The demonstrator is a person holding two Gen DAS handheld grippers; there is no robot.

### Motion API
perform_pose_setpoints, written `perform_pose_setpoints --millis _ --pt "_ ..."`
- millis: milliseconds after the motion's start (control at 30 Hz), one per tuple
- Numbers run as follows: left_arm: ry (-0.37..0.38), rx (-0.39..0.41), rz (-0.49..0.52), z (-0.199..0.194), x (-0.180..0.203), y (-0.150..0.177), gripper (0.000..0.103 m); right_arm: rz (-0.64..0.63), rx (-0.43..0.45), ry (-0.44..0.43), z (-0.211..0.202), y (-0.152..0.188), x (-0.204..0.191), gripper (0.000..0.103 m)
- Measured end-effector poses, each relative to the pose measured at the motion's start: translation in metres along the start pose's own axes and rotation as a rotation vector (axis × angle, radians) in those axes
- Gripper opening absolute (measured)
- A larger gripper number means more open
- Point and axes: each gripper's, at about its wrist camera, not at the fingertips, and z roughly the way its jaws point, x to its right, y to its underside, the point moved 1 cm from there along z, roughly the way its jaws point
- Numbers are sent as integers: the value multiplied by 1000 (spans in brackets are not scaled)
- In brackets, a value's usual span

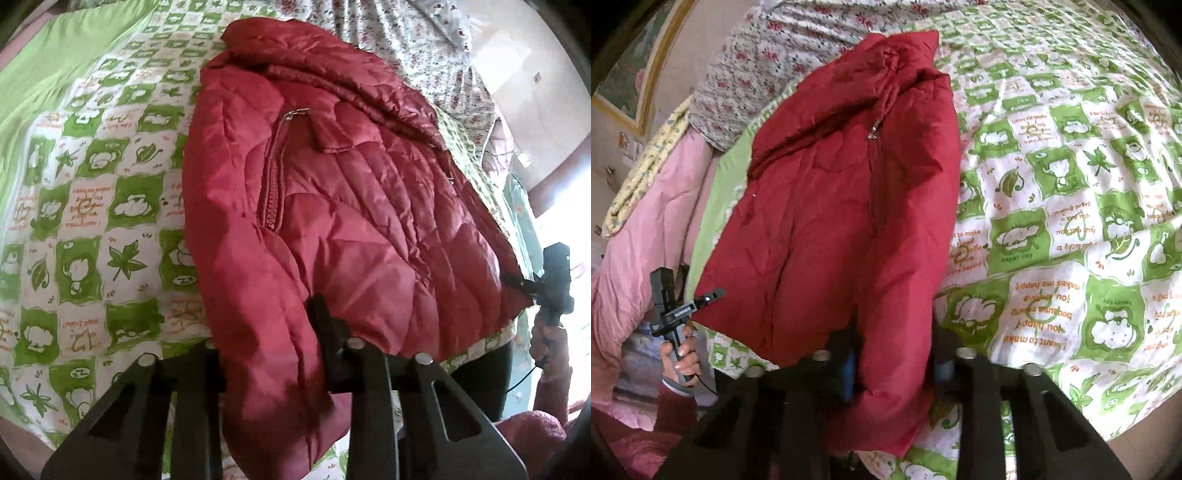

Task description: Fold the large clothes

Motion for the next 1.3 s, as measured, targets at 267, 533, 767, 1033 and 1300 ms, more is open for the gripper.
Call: perform_pose_setpoints --millis 267,533,767,1033,1300 --pt "28 48 30 -18 4 1 18 -5 33 -65 -12 0 1 19" --pt "45 105 41 -31 13 -9 16 27 94 -193 -23 -8 5 18" --pt "126 248 36 -68 29 -44 16 68 216 -371 -41 -38 2 18" --pt "159 383 9 -89 39 -114 16 96 359 -444 -56 -105 -8 17" --pt "154 427 -57 -81 30 -175 16 133 442 -412 -53 -166 -6 17"
